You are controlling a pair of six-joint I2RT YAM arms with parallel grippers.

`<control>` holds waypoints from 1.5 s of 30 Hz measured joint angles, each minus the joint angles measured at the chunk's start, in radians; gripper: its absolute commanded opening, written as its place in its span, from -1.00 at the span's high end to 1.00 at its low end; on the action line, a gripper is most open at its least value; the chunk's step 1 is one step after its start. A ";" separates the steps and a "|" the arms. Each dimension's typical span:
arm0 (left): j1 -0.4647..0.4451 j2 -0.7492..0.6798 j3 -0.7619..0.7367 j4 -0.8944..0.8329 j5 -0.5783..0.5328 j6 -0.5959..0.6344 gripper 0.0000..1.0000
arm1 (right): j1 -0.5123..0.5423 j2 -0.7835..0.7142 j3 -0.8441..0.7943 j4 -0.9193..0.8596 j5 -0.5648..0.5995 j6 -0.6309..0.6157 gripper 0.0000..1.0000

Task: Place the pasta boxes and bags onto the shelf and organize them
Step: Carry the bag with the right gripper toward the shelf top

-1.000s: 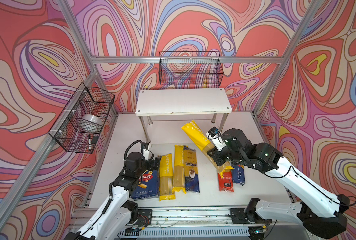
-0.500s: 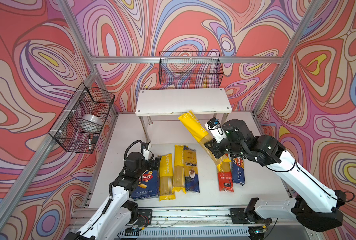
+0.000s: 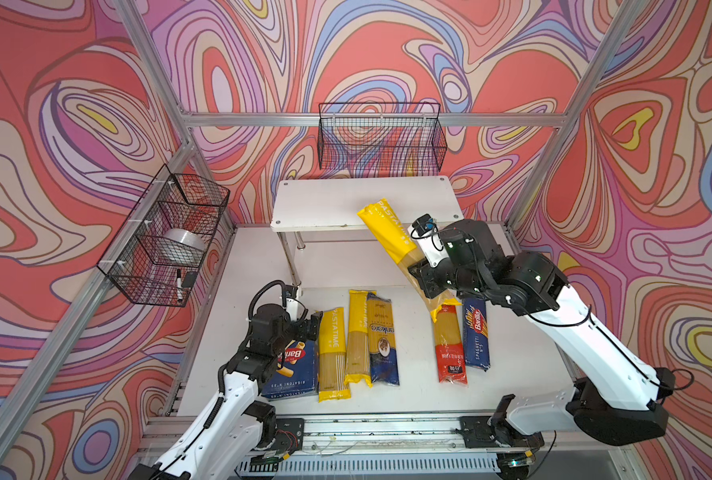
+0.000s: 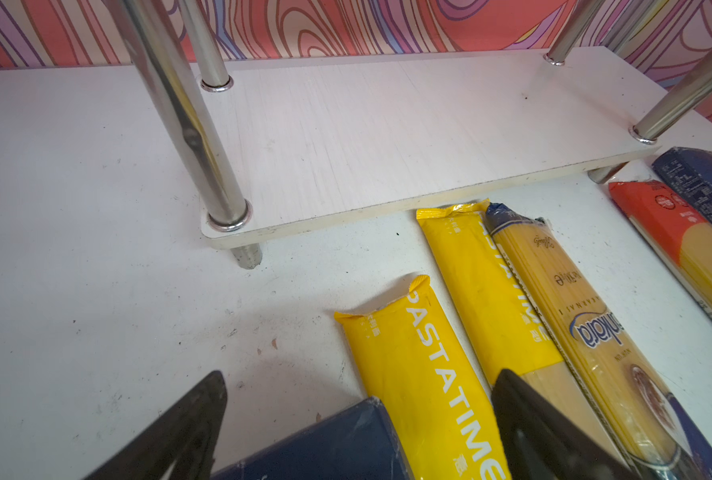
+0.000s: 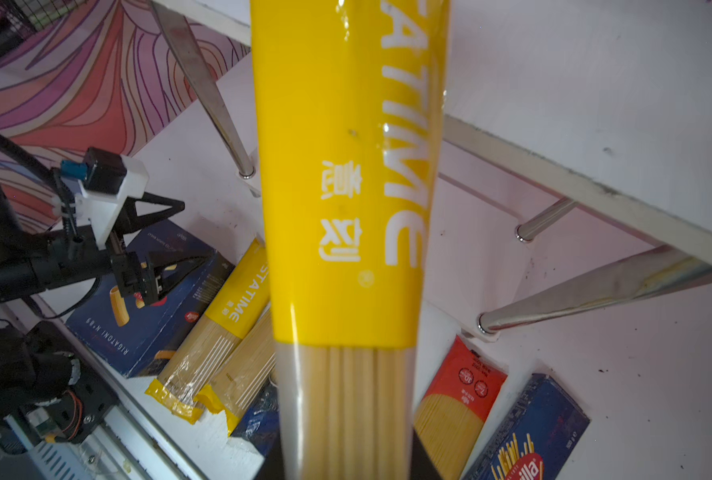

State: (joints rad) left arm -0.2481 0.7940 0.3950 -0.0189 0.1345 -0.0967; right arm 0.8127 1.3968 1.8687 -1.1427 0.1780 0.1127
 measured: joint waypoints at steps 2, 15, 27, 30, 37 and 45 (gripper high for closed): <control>0.000 0.000 0.000 0.000 0.000 0.000 -1.00 | -0.003 0.028 0.061 -0.010 0.025 -0.008 1.00; 0.000 0.000 0.000 0.000 0.003 0.000 -1.00 | -0.189 0.085 0.222 -0.061 0.054 -0.041 1.00; 0.000 -0.003 0.000 0.000 0.003 0.007 -1.00 | -0.319 0.298 0.446 -0.155 -0.009 -0.044 1.00; 0.000 -0.004 0.000 0.000 0.003 0.007 -1.00 | -0.348 0.313 0.458 -0.156 -0.020 -0.045 1.00; 0.000 -0.004 0.000 0.000 0.005 0.008 -1.00 | -0.397 0.346 0.499 -0.161 -0.044 -0.045 1.00; 0.000 -0.004 0.000 0.000 0.006 0.008 -1.00 | -0.425 0.380 0.525 -0.147 -0.052 -0.052 1.00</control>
State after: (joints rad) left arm -0.2478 0.7902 0.3950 -0.0193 0.1402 -0.0891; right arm 0.3878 1.7771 2.3939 -1.2900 0.1257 0.0605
